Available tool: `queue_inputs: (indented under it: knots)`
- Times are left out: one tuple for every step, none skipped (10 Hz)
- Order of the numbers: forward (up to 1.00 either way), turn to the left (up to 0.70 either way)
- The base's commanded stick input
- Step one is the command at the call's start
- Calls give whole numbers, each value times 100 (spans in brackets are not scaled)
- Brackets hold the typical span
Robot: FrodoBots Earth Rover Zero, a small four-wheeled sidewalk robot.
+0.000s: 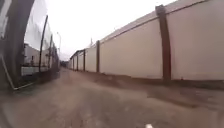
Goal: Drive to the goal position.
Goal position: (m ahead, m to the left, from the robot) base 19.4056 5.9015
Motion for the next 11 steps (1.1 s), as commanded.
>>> queue_inputs:
  knots:
    - [70,35]
    - [70,35]
    - [70,0]
    - [70,0]
    - [70,0]
    - [70,0]
    - [70,0]
    - [70,0]
    - [70,0]
    - [70,0]
    - [70,23]
